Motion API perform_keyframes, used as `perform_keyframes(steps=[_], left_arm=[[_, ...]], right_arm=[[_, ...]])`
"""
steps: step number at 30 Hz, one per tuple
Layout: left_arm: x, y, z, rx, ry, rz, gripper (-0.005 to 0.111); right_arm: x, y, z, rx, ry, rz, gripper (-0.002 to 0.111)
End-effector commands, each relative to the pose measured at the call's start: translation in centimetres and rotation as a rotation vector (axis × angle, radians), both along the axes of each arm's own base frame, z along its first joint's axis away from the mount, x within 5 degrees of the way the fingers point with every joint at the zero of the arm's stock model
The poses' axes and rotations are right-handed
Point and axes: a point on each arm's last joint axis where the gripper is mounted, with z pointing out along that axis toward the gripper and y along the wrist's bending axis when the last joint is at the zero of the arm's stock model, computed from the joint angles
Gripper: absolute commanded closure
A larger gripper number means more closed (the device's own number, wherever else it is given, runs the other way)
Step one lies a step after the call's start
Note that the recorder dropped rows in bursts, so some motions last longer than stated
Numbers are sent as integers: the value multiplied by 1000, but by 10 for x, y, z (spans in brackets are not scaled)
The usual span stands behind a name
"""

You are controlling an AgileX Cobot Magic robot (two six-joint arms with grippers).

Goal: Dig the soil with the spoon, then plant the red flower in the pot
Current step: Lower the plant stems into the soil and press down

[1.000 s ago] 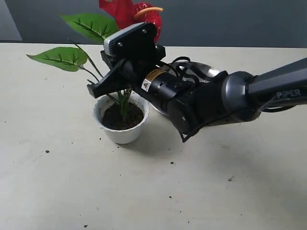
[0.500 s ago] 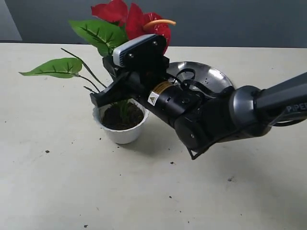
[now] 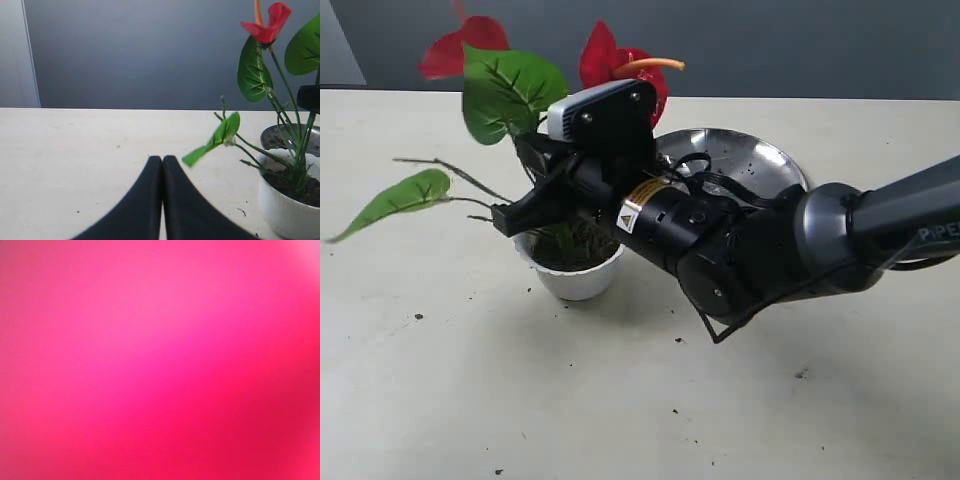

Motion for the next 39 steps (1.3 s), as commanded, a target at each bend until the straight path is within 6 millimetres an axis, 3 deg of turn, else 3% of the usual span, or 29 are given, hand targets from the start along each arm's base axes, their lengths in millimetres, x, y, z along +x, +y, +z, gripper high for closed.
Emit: perform_keyframes(steps=[1, 14, 20, 28, 39], left_arm=[[0, 0, 1, 1, -16, -5, 106], [0, 0, 1, 1, -16, -5, 106], [0, 0, 1, 1, -16, -5, 106], [0, 0, 1, 1, -16, -5, 106], [0, 0, 1, 1, -16, -5, 106]], right_arm=[[-7, -6, -32, -167, 163, -4, 108], [-4, -14, -19, -226, 134, -66, 108], [-10, -18, -29, -289, 176, -53, 108], [-22, -46, -49, -290, 198, -158, 108], [-28, -49, -52, -333, 251, -141, 108]])
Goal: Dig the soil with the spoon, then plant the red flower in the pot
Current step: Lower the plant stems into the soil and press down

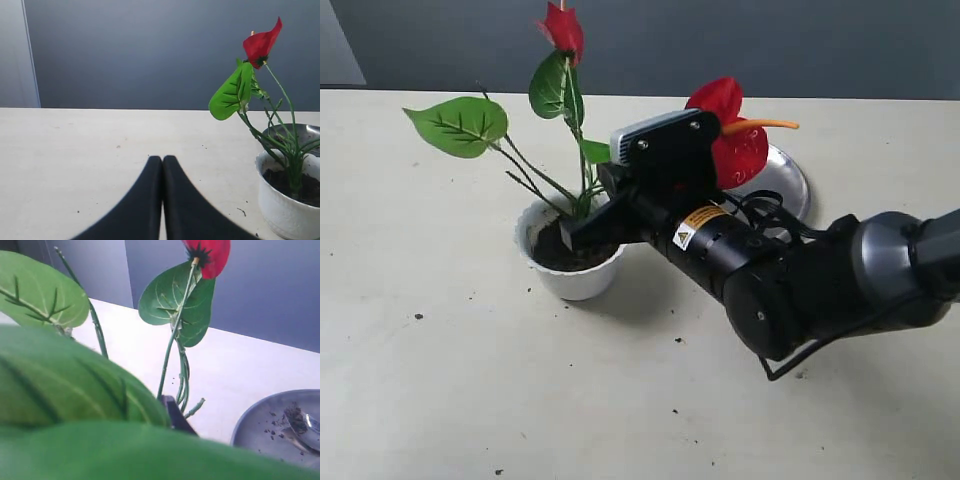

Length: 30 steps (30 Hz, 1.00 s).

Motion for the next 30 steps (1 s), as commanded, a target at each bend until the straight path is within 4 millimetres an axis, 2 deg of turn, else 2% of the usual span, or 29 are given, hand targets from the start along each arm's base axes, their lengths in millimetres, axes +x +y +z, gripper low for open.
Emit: perform_keyframes(steps=[1, 6, 9, 10, 12, 17, 22, 26, 28, 29, 30], left_arm=[[0, 0, 1, 1, -16, -5, 106], [0, 0, 1, 1, -16, -5, 106], [0, 0, 1, 1, -16, -5, 106], [0, 0, 1, 1, -16, -5, 106], [0, 0, 1, 1, -16, -5, 106], [0, 0, 1, 1, -16, -5, 106], [0, 0, 1, 1, -16, -5, 106], [0, 0, 1, 1, -16, -5, 106], [0, 0, 1, 1, -16, -5, 106], [0, 0, 1, 1, -16, -5, 106], [0, 0, 1, 1, -16, -5, 106]], right_arm=[[-12, -7, -33, -162, 210, 39, 108], [-12, -7, -25, -144, 194, 39, 108], [-13, -6, -22, -145, 184, 50, 97], [-13, -5, -21, -153, 172, 70, 90], [-14, -4, -20, -153, 165, 82, 85], [-14, -5, -6, -122, 136, 83, 85], [-21, -11, 37, -52, 78, 95, 85], [-31, -19, 53, -91, 137, 109, 86], [-37, -24, 59, -138, 170, 131, 97], [-41, -26, 63, -158, 180, 145, 107], [-44, -28, 66, -174, 190, 161, 108]])
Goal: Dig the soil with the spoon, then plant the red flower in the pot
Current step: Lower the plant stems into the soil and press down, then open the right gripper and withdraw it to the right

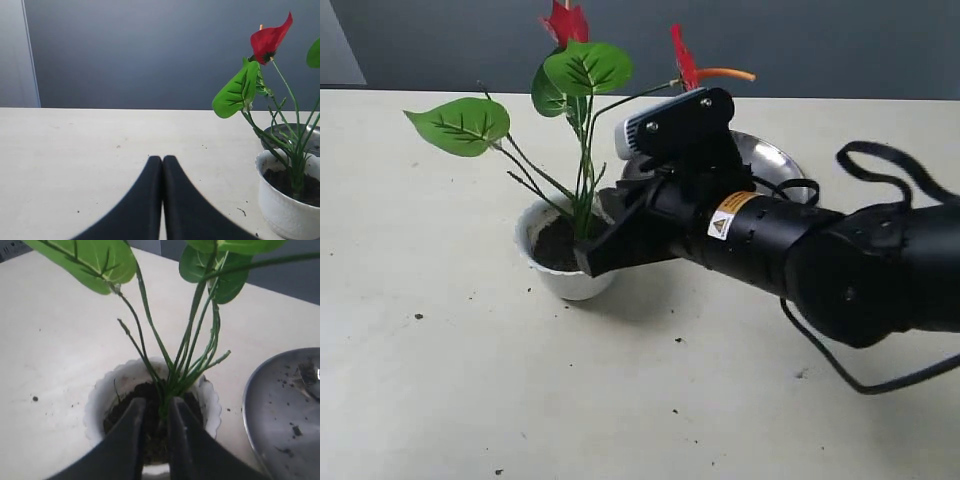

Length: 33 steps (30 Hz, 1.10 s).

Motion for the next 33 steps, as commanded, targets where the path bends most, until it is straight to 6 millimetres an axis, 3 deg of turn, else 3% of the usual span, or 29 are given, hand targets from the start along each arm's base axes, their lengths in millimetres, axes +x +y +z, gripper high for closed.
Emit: perform_keyframes(steps=[1, 4, 9, 16, 33], left_arm=[[0, 0, 1, 1, -16, -5, 106], [0, 0, 1, 1, -16, -5, 106], [0, 0, 1, 1, -16, -5, 106], [0, 0, 1, 4, -16, -5, 106], [0, 0, 1, 13, -17, -4, 106]], right_arm=[[-13, -11, 15, -77, 42, 61, 108], [-16, -26, 20, -112, 120, 66, 109], [-6, -75, 20, -198, 327, -20, 109], [9, -121, 31, -202, 325, -173, 109], [14, -121, 37, -135, 282, -214, 109]])
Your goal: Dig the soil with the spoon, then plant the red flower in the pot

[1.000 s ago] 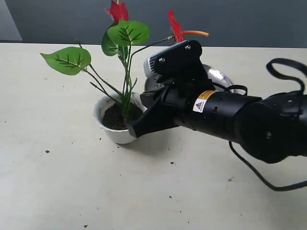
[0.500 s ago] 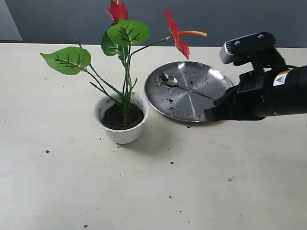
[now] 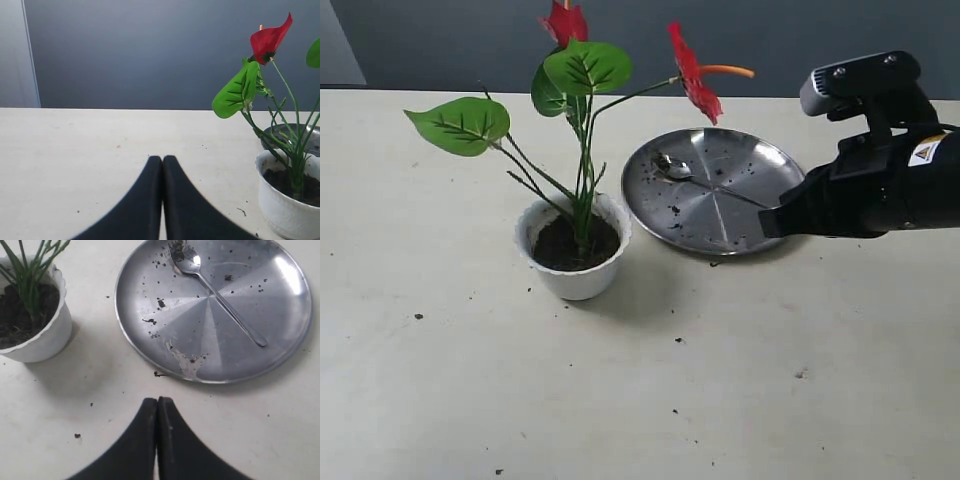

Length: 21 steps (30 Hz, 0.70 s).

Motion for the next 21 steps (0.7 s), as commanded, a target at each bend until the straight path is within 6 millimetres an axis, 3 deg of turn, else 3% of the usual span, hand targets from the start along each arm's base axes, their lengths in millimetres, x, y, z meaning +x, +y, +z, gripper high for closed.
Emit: perform_keyframes(steps=[1, 6, 11, 16, 21], left_arm=[[0, 0, 1, 24, -18, -3, 106], [0, 0, 1, 27, -18, -2, 106], [0, 0, 1, 27, -18, -2, 106], [0, 0, 1, 27, -18, -2, 106], [0, 0, 1, 31, -19, -2, 106]], right_arm=[[0, 2, 5, 48, -32, -23, 109], [-16, -5, 23, 49, -150, -5, 109], [-55, -30, 42, 218, -399, -134, 109], [-105, -63, 22, 328, -686, -248, 109], [-140, -81, -10, 415, -756, -298, 109]])
